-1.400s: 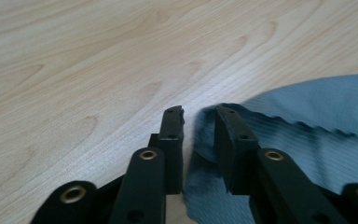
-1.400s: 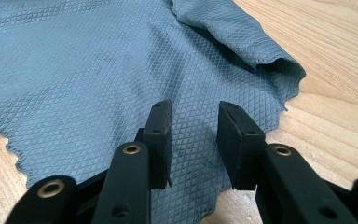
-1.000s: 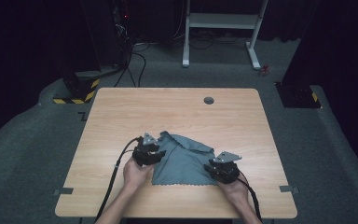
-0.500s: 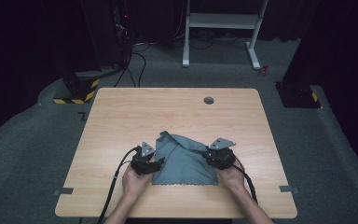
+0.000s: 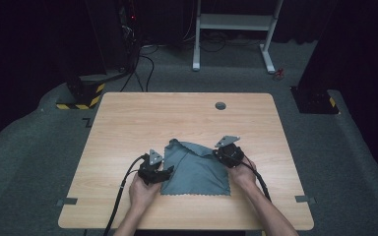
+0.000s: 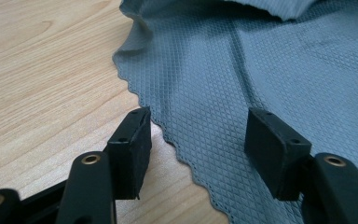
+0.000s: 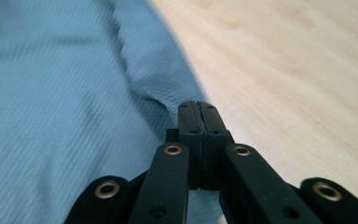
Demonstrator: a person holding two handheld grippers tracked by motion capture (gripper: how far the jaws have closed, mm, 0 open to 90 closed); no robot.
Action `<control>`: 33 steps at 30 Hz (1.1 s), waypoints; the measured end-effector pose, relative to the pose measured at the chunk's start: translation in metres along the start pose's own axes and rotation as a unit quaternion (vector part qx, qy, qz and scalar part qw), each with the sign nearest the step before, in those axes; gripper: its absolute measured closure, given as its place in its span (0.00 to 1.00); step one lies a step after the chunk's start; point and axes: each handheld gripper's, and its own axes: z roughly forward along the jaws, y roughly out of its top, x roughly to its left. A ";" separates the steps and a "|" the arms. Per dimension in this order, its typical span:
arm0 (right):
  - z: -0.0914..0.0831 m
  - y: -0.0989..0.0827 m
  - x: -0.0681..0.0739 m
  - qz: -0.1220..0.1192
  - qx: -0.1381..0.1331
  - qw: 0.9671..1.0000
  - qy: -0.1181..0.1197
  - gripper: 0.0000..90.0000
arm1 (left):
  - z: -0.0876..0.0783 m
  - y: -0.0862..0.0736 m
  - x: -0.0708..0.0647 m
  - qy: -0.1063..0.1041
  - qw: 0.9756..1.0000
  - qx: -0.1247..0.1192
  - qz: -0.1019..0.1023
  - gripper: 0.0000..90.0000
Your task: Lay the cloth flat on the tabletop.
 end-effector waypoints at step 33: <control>0.022 0.011 -0.028 0.060 0.003 0.996 -0.070 1.00 | 0.000 0.000 0.000 0.000 1.000 0.000 0.000 0.46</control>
